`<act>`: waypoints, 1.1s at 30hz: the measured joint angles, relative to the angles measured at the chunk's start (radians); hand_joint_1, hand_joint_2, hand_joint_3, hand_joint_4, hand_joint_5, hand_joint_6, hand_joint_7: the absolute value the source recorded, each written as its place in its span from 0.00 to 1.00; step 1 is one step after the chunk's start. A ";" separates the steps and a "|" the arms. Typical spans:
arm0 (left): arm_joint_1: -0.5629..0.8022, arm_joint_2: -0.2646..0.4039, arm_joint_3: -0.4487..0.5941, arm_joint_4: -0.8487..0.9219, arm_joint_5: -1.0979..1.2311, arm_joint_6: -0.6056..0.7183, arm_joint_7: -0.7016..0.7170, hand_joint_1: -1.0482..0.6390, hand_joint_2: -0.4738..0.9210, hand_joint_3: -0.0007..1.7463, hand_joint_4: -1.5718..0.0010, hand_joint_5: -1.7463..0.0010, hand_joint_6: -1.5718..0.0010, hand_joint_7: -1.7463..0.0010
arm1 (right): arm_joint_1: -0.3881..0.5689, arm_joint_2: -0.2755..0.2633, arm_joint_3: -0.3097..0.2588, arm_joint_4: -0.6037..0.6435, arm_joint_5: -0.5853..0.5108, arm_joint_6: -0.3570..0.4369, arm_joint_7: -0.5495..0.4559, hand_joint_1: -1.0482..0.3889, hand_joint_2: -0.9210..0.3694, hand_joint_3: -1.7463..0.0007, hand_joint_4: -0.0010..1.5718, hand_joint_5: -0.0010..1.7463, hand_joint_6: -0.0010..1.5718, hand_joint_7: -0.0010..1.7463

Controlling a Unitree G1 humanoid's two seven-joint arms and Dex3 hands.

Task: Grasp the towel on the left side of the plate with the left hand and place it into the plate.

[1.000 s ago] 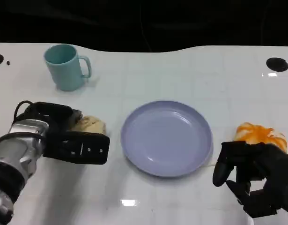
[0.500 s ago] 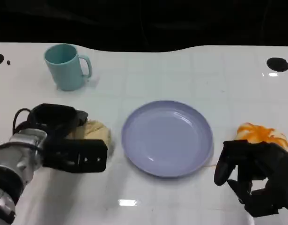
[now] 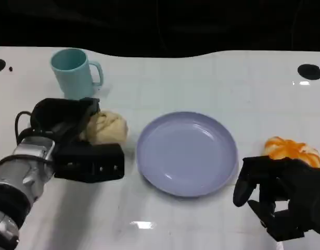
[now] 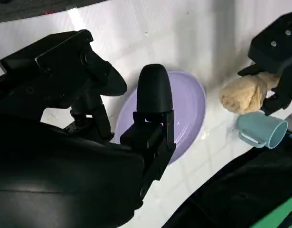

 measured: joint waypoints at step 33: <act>0.105 -0.203 -0.045 -0.586 0.021 0.202 -0.264 0.50 0.82 0.31 0.46 0.00 0.52 0.35 | 0.006 -0.005 0.006 -0.030 -0.006 0.004 0.006 0.73 0.29 0.37 0.48 1.00 0.45 0.83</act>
